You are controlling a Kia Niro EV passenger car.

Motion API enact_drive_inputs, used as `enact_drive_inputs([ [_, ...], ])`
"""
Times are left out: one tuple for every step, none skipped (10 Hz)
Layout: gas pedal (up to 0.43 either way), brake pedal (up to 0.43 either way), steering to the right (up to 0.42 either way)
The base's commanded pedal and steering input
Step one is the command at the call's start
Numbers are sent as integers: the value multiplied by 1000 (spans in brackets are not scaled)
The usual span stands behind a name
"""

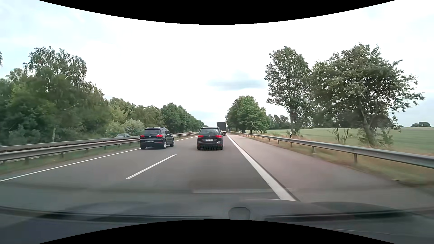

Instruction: Follow the waypoints while adhering to traffic rules and regulations

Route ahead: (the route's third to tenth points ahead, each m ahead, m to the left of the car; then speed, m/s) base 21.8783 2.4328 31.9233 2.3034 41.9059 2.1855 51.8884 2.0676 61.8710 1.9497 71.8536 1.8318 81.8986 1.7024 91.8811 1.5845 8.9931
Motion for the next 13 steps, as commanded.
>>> enact_drive_inputs([
  [177,0,-4],
  [177,0,-4],
  [177,0,-4],
  [177,0,-4],
  [177,0,-4],
  [177,0,-4],
  [169,0,-4],
  [169,0,-4],
  [157,0,-3],
  [150,0,-3],
  [150,0,-3],
  [150,0,-3],
  [150,0,-3],
])
